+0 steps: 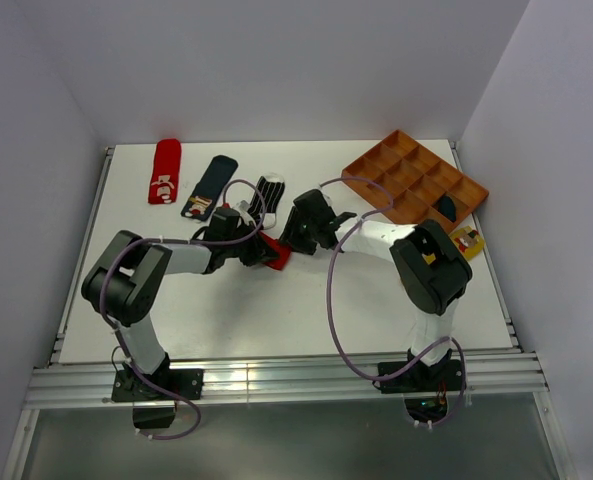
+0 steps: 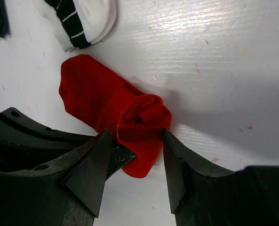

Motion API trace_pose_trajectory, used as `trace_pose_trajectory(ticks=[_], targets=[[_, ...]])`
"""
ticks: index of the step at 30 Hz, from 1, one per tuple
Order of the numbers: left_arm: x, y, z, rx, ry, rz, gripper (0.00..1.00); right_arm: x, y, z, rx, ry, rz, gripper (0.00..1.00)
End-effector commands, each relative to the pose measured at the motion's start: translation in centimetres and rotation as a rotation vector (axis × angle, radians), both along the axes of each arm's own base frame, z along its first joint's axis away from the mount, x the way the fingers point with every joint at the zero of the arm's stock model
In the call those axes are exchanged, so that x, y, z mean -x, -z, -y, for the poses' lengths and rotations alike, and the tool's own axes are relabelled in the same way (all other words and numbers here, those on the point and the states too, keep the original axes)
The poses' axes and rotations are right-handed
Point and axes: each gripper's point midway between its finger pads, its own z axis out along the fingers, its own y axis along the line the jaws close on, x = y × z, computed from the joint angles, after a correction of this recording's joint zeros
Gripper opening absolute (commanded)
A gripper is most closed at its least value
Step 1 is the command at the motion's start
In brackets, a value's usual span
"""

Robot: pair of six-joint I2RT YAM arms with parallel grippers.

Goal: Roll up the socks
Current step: Roll the sock at the center of the board.

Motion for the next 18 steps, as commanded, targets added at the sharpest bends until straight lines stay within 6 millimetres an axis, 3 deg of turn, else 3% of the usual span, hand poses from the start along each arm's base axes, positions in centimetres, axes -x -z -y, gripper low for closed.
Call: trace_pose_trajectory(ticks=[1,14,18], targets=[[1.5,2.0,-0.3,-0.017,0.024,-0.095,0.0,-0.7,-0.5,-0.7,-0.014,0.006,0.024,0.55],[0.9,2.6,-0.1,-0.039,0.033,-0.11,0.01,0.0,2.8,0.6,0.083,0.041,-0.07,0.51],[0.7,2.9,-0.2,-0.054,0.035,-0.106,0.01,0.5,3.6,1.1,0.113,0.04,-0.099,0.41]])
